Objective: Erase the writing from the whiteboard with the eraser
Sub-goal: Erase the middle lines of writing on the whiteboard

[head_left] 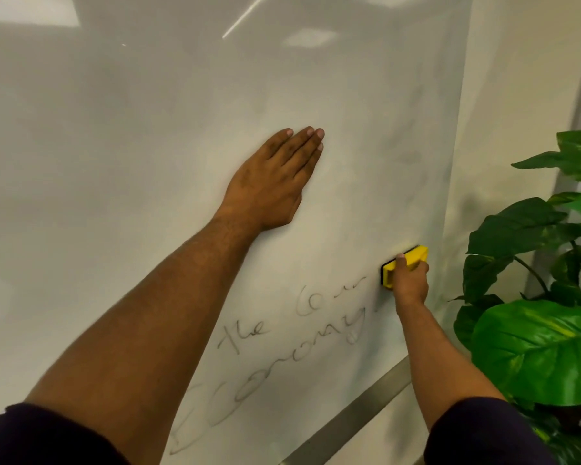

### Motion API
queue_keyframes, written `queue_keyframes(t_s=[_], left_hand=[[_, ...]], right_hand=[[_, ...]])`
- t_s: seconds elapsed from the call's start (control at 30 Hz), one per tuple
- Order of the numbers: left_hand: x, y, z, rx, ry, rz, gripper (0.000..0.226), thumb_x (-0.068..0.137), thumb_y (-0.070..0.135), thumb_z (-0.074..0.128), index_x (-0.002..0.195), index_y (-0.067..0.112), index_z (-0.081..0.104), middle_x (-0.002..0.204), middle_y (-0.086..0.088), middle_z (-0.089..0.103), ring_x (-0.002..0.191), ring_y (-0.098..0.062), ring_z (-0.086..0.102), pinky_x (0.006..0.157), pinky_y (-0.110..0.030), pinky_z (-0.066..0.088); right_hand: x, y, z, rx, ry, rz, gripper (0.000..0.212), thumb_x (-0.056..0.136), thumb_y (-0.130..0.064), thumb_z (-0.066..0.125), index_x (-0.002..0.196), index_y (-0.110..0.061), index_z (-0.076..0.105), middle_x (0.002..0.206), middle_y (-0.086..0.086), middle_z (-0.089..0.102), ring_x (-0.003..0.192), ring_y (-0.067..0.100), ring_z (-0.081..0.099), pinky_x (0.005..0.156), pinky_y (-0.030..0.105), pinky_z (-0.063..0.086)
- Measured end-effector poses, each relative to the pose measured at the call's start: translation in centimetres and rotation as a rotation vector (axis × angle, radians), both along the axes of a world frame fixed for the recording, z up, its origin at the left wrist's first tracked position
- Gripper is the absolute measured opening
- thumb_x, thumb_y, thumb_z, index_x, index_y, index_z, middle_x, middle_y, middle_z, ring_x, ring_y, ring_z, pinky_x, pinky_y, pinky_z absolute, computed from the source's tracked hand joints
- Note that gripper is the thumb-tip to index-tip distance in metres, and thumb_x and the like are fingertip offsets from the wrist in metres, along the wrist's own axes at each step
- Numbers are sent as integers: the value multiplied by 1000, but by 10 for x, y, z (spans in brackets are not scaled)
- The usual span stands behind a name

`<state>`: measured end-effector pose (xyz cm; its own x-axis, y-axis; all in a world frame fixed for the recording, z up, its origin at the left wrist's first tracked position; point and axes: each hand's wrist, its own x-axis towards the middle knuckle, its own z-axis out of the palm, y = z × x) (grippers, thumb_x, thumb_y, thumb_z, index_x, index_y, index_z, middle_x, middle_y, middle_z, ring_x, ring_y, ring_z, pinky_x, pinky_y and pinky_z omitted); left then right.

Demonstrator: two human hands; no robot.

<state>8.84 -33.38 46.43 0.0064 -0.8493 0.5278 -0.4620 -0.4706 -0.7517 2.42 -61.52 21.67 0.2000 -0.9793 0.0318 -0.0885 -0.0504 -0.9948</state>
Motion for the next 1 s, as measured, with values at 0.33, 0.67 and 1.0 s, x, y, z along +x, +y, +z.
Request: queue_keyframes(t_s=[0.33,0.67,1.0], left_hand=[[1,0,-3,-5,5,-2,66,109,24,22,166,1,-3,175,-18,-6,163,-32,-2,134,-45,1],[0,2,-7,5,25,8,64,110,23,19,166,2,-6,174,-18,-9,163,-31,-6,133,-45,-2],[1,22,-33,93,48,-1,63,110,23,16,166,3,-7,174,-15,-10,163,-30,-7,133,-46,-2]], right_hand=[[4,56,-19,-193,110,8,66,104,-48,46,155,-11,25,141,26,46,119,47,55,92,51,49],[-14,94,-49,-600,53,146,70,103,-48,53,160,-19,24,141,4,43,103,17,52,78,35,49],[-19,107,-60,-561,28,163,68,102,-51,55,159,-25,27,134,2,46,102,18,56,78,34,51]])
